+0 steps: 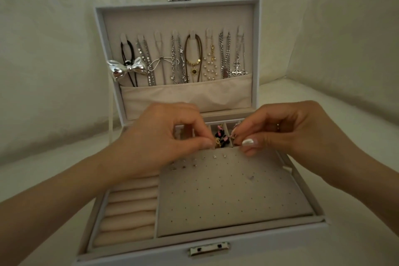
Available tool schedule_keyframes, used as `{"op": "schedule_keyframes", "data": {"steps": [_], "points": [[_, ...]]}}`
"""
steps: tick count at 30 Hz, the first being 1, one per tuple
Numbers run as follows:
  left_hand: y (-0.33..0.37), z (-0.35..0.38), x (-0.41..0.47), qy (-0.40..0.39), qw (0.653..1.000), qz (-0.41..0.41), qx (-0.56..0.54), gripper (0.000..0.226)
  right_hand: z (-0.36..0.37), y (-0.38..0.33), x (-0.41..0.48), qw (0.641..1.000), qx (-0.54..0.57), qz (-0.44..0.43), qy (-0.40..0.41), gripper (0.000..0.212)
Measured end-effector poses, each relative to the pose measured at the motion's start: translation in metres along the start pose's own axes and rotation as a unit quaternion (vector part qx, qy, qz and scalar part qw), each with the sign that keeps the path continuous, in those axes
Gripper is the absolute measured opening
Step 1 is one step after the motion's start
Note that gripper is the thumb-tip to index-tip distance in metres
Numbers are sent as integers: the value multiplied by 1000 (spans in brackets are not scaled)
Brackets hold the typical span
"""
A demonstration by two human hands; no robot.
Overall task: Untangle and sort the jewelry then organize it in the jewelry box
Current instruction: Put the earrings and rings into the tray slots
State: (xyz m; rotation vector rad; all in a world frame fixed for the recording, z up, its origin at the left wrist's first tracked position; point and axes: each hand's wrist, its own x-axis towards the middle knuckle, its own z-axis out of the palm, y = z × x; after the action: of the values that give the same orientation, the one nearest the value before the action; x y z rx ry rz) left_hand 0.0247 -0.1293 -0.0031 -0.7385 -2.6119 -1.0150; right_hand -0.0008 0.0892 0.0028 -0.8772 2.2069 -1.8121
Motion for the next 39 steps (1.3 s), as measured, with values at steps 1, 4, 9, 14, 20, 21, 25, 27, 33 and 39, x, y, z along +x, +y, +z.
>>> {"op": "schedule_keyframes", "data": {"steps": [1,4,9,14,20,21,25,27,33,39], "points": [[-1,-4,-1,10,1000,-10,-16,16,0,0,-1,1000,-2,-1,-2,18],[-7,-12,-9,16,999,-22,-22,14,0,1,-1,1000,-6,9,-11,22],[-10,-4,-16,-18,1000,-1,-7,17,4,2,1,998,-67,-2,-19,27],[-8,0,-11,-27,1000,8,-14,18,6,1,3,992,-121,-9,-15,26],[-6,3,-9,-30,999,15,-14,18,9,1,2,989,-147,-24,-22,29],[-5,3,-8,-30,999,15,-12,19,9,2,1,988,-148,-28,-17,29],[-3,7,-3,-34,999,20,1,20,10,4,1,989,-142,-31,-6,30],[-2,10,0,-42,999,30,6,20,10,5,0,989,-143,-31,3,30],[3,16,5,-52,997,54,28,18,9,6,0,994,-103,-22,40,28],[5,20,10,-42,994,74,70,9,8,6,0,997,-43,-7,59,26]]}}
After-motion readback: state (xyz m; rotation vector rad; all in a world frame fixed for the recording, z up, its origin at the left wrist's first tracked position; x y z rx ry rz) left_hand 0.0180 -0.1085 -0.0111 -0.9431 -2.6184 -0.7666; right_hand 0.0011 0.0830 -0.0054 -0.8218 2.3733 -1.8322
